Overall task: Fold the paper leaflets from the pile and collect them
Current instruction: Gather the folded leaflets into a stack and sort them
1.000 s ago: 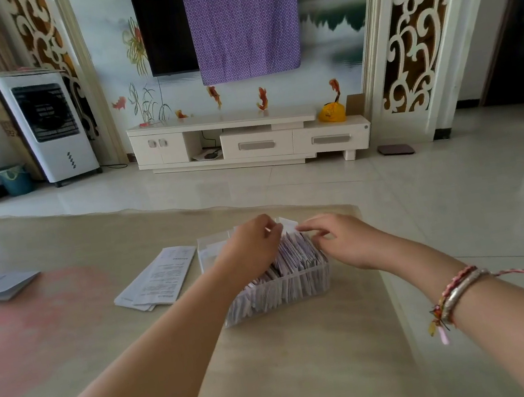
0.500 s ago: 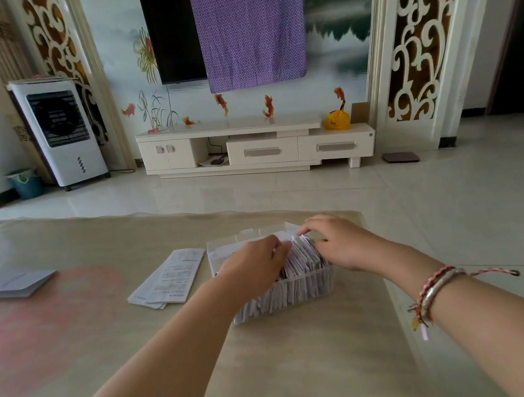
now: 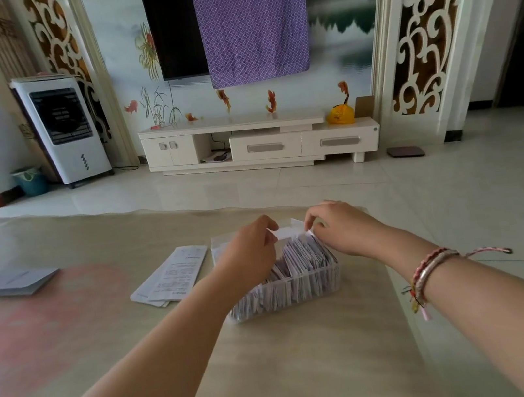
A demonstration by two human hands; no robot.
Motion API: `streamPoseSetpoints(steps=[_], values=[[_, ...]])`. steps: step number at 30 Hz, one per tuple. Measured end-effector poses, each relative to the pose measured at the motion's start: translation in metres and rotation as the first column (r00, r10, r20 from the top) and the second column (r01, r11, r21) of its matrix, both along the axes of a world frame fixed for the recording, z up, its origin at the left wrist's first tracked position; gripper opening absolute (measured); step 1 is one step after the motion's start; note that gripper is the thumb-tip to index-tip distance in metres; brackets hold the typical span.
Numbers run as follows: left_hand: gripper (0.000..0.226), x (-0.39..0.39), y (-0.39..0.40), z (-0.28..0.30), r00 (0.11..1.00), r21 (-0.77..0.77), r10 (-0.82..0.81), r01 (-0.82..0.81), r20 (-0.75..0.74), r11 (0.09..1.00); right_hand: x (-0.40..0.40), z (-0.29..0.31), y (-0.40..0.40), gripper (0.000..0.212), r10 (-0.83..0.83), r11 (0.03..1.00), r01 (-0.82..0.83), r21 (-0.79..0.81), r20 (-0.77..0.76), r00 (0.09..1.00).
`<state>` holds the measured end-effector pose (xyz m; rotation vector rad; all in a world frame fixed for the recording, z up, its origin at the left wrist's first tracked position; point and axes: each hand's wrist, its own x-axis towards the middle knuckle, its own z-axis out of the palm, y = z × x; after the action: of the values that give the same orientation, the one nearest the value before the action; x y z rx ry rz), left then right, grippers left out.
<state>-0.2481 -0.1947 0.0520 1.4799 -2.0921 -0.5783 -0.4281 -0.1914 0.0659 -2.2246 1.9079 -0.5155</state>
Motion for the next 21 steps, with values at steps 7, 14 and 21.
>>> streamPoseSetpoints(steps=[7, 14, 21], values=[[0.041, 0.015, 0.008, 0.003, 0.996, 0.004, 0.014, -0.014, -0.087, 1.000, 0.006, 0.004, 0.001, 0.023, -0.002, 0.998, 0.002, 0.063, -0.007, 1.000], [0.042, 0.058, 0.048, 0.011, 0.979, -0.083, 0.096, -0.113, -0.182, 0.990, 0.028, 0.020, 0.033, 0.037, -0.009, 1.000, 0.007, -0.030, -0.044, 0.999], [0.047, 0.145, 0.107, -0.029, 0.884, -0.068, 0.308, -0.352, -0.352, 0.933, 0.118, 0.006, 0.065, 0.026, 0.208, 0.964, -0.211, -0.161, -0.034, 0.977]])
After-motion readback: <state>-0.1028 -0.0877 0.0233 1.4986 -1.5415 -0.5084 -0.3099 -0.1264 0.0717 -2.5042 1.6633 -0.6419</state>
